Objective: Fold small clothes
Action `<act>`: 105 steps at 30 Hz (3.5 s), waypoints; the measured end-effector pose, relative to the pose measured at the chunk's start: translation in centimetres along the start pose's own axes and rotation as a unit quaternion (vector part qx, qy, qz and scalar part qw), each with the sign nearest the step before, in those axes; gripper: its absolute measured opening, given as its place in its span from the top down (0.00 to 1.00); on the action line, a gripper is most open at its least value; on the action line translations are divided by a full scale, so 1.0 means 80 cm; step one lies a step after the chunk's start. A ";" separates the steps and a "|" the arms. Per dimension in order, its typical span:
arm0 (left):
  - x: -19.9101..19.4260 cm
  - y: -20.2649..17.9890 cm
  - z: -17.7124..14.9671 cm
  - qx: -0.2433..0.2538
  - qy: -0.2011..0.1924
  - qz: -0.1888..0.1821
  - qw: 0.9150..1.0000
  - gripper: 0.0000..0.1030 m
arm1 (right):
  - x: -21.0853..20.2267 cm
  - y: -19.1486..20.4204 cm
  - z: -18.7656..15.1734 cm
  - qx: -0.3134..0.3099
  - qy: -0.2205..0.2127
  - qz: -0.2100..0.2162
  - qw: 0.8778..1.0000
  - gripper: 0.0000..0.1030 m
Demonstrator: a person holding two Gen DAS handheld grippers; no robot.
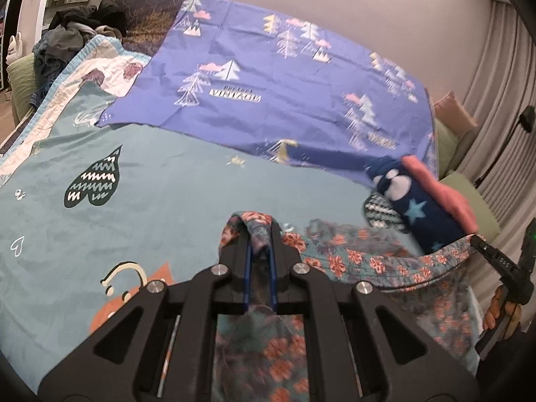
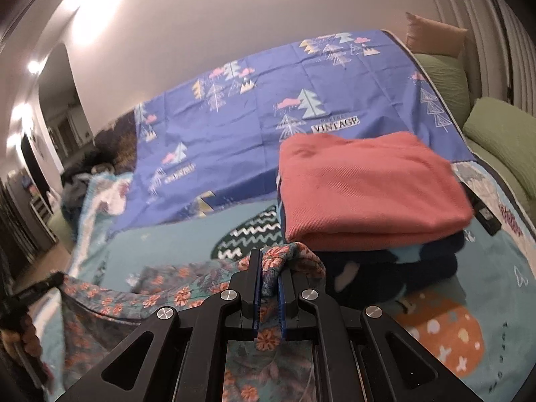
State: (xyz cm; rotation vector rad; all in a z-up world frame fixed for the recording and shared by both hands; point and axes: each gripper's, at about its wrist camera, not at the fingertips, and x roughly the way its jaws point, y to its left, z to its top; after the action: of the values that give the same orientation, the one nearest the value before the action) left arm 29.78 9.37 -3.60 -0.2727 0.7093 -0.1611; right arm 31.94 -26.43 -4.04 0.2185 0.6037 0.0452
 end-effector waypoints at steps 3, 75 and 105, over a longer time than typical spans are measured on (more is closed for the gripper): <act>0.030 0.005 -0.009 0.001 0.021 0.016 1.000 0.90 | 0.030 0.010 -0.014 -0.034 0.018 -0.019 0.999 0.93; -0.060 0.032 -0.197 -0.162 0.115 -0.111 0.974 0.91 | -0.040 -0.073 -0.166 0.257 0.171 0.146 0.940 0.98; -0.047 0.044 -0.138 0.014 0.139 -0.019 0.990 0.32 | -0.053 -0.089 -0.090 0.030 0.188 0.026 0.981 0.45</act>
State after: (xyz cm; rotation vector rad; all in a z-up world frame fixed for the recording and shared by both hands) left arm 19.82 11.48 -10.34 -0.2394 0.9783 -0.2473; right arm 24.25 -32.46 -8.99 0.2879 0.9763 0.1210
